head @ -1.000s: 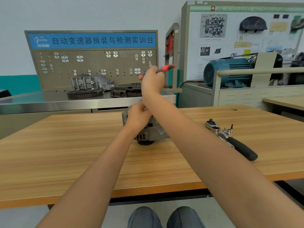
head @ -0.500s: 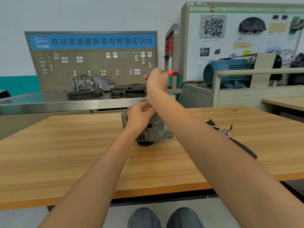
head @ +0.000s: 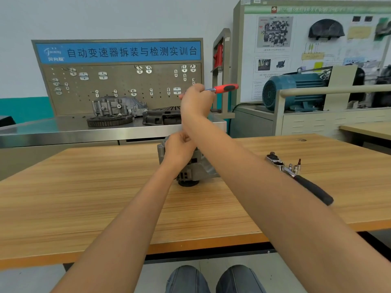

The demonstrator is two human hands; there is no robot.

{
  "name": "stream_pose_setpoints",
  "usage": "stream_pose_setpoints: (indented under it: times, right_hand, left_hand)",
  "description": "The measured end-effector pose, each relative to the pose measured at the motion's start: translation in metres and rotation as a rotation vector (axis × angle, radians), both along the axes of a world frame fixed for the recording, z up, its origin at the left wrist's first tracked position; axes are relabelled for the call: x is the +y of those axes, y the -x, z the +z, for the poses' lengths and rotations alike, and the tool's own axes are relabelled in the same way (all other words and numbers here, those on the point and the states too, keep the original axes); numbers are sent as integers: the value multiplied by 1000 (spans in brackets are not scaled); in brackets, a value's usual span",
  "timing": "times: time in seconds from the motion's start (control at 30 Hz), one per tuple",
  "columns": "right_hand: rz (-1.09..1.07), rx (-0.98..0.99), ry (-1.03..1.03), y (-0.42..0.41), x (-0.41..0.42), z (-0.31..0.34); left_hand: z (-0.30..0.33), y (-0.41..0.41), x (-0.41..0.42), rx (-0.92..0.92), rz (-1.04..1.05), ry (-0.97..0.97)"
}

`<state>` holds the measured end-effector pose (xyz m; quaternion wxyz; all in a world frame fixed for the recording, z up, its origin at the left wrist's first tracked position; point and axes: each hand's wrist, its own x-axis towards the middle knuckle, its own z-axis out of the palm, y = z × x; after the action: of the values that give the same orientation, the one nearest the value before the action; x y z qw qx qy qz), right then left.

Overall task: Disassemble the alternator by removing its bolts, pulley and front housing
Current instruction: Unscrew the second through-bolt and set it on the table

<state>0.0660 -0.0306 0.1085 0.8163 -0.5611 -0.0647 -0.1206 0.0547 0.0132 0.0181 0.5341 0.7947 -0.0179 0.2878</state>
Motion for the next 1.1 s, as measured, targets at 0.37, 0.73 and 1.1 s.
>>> stream_pose_setpoints:
  times: [0.37,0.73,1.1]
  right_hand:
    - [263,43,54,-3,-12,3]
    - [544,87,41,-13,-29,5]
    - [561,84,171,-12,-29,11]
  left_hand:
    - [0,3,-2,-32,-42,20]
    - [3,6,-3,-15,-98,-12]
    - [4,4,5,41,-186,9]
